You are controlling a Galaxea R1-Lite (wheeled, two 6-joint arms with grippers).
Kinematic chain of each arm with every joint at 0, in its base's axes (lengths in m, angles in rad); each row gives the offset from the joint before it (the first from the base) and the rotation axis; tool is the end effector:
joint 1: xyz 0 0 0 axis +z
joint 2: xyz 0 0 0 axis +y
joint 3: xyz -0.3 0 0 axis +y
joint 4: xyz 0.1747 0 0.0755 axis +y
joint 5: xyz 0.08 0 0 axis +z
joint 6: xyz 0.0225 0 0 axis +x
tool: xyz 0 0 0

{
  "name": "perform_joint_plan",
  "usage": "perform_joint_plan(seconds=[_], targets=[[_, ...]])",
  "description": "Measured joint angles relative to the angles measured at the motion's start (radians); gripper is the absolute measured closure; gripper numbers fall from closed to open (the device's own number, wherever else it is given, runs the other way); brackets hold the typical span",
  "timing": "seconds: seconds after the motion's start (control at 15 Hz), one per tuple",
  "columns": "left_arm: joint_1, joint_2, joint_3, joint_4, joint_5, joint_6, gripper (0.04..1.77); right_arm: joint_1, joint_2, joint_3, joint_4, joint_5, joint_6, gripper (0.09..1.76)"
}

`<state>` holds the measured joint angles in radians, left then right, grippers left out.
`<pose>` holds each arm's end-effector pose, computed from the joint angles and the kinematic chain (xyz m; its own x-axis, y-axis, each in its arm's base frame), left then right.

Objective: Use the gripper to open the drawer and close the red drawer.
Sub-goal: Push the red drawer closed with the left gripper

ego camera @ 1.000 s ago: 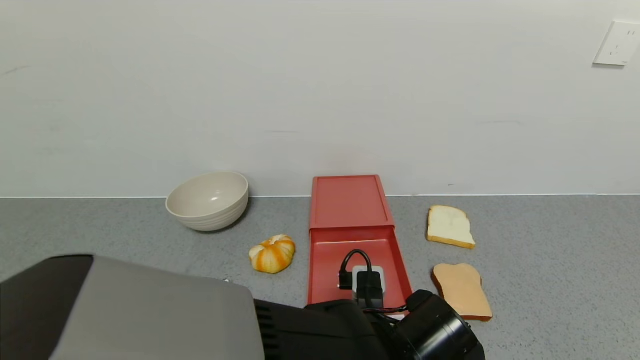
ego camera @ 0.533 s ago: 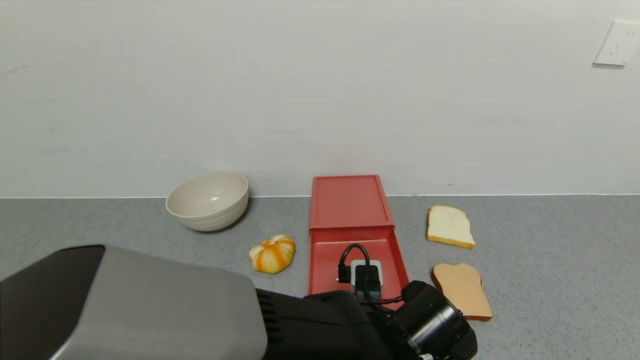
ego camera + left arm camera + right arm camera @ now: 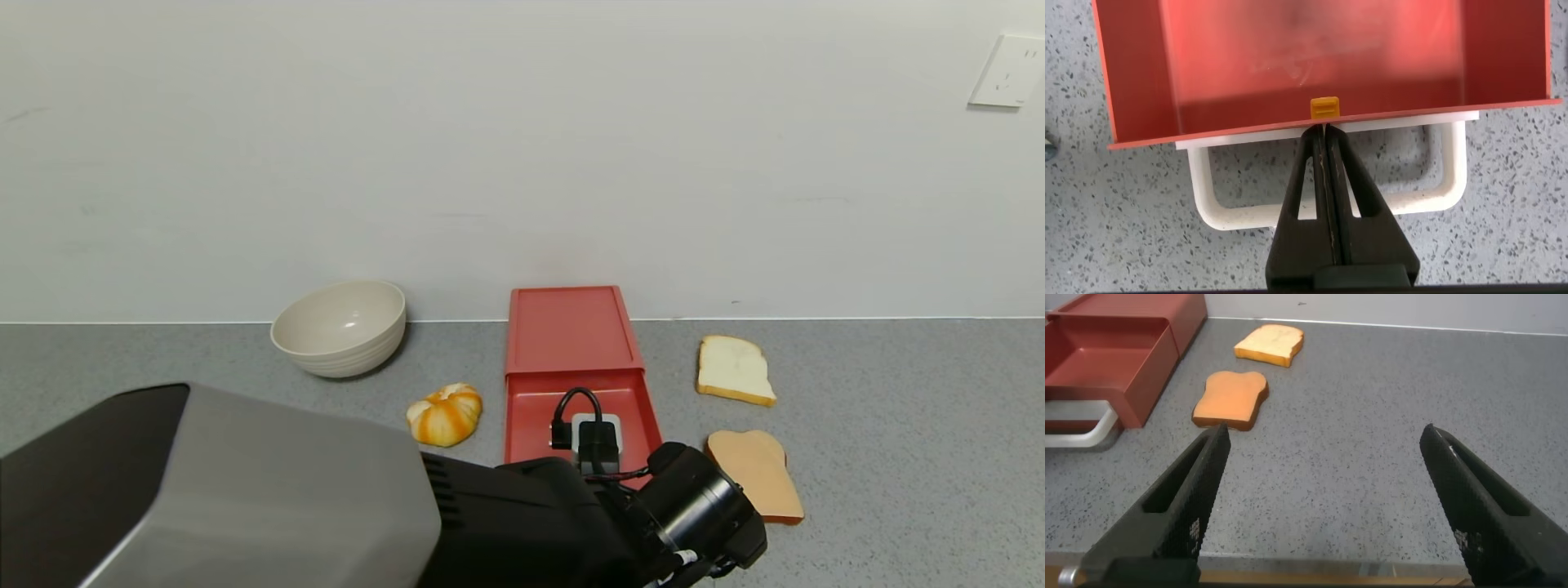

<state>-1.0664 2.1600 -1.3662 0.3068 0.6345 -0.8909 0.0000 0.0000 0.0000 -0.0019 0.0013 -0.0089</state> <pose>0.1989 -0.3328 0.0903 0.6953 -0.0330 -0.7180 0.0267 0.9994 -0.0201 -0.0228 0.0000 0.0757 1.0000 0.0013 0.0019 -0.0013 1.0000 -0.0089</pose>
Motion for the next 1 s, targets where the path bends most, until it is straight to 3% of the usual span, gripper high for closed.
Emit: perform_joint_plan(seconds=[1.0], targets=[[0.064, 0.011, -0.015, -0.056, 0.015, 0.09, 1.7, 0.0, 0.0, 0.0, 0.0, 0.0, 0.0, 0.14]])
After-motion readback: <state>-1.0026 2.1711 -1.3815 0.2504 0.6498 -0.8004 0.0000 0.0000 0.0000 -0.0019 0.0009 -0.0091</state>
